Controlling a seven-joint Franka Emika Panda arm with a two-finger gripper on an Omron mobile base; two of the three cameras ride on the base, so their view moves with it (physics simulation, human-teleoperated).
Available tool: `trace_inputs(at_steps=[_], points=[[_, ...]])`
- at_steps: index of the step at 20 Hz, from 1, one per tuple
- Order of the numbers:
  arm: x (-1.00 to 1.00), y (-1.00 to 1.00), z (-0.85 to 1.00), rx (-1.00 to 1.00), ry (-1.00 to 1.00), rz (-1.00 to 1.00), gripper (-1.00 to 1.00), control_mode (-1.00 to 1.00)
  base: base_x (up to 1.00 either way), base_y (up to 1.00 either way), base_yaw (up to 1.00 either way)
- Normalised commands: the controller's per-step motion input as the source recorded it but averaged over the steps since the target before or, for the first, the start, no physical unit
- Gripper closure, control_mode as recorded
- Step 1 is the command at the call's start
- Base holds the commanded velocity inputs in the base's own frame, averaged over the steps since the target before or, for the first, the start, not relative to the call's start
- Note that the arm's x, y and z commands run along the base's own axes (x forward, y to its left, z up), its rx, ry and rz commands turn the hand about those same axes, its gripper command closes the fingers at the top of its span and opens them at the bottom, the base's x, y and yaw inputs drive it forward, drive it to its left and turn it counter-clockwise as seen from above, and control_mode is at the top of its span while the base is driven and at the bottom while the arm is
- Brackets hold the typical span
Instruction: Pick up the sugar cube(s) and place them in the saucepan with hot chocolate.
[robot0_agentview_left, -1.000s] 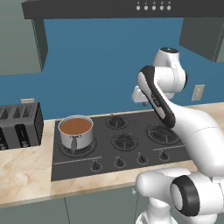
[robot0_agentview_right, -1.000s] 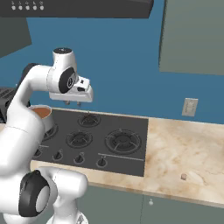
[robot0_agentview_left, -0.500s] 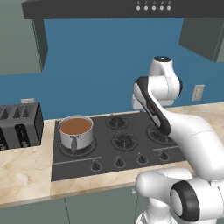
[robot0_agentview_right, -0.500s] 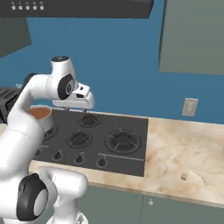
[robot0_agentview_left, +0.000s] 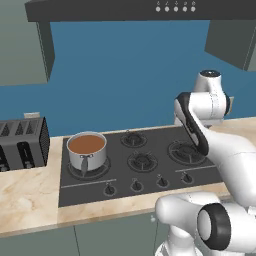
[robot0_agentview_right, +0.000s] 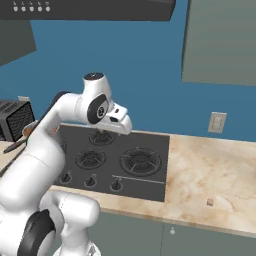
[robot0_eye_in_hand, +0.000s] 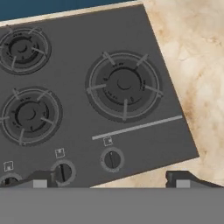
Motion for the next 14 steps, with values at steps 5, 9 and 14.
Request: trace_inputs(at_steps=[5,9,14], points=[[0.0,-1.0,-0.08,0.06,0.04,-0.16,-1.0,-1.0,0.0,0.0,0.0],[-0.07,-1.0,-0.34,0.03,0.1,-0.12,-1.0,-1.0,0.0,0.0,0.0],[0.0,-0.94,-0.26,0.01,0.09,-0.06,-1.0,-1.0,0.0,0.0,0.0]])
